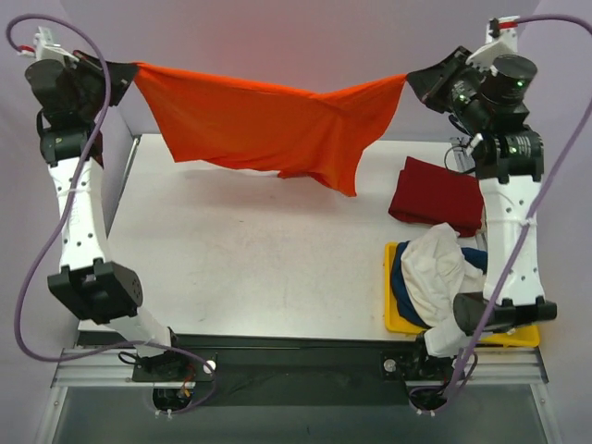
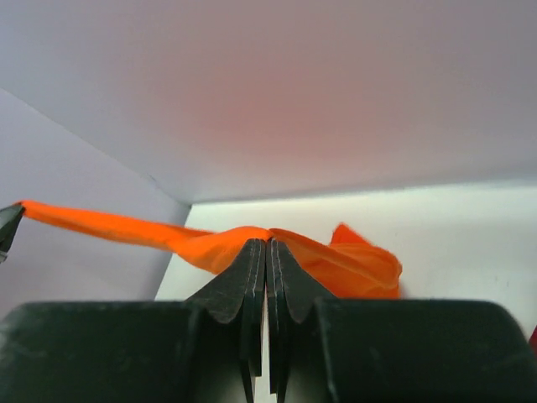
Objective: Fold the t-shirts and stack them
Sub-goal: Flatten out the tshirt
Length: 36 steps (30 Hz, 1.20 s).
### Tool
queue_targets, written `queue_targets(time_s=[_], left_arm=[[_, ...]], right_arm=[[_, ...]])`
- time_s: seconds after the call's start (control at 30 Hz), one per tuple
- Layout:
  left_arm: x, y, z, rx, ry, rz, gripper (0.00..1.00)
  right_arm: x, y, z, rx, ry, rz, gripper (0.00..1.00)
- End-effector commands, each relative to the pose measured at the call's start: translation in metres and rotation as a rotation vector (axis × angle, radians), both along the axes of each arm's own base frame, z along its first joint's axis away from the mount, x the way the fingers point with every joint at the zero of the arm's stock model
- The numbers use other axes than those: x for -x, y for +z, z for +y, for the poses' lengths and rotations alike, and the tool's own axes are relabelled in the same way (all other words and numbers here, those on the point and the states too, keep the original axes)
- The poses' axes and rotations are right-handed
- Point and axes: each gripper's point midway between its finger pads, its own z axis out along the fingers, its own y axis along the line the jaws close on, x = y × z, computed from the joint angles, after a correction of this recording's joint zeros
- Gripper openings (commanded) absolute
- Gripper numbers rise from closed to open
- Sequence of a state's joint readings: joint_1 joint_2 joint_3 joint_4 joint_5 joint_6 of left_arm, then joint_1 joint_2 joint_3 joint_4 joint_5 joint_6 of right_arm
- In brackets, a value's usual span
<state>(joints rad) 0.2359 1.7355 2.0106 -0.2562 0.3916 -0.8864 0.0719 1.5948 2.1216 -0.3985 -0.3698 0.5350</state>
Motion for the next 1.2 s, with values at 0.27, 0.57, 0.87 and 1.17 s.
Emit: queue_targets(time_s=[0.27,0.57,0.87,1.17], left_arm=[[0.118,0.087,0.02,-0.145,0.158,-0.259,0.0],[0.033,-0.031,-0.002,-0.032,-0.147,0.035,0.0],[0.001,-0.084,-0.008,0.024,-0.256,0.173,0.0],[0.033,-0.015,-0.009,-0.001,-0.19,0.026,0.0]], right_arm=[[0.078,0.132,-0.035,0.039,-0.156,-0.465,0.0],[-0.05,0.008,0.0,0.02,-0.002,-0.132,0.0],[-0.091,-0.052,0.013,0.021,0.049,0.019,0.0],[-0.035,0.025,0.016,0.032,0.046,-0.153,0.0]])
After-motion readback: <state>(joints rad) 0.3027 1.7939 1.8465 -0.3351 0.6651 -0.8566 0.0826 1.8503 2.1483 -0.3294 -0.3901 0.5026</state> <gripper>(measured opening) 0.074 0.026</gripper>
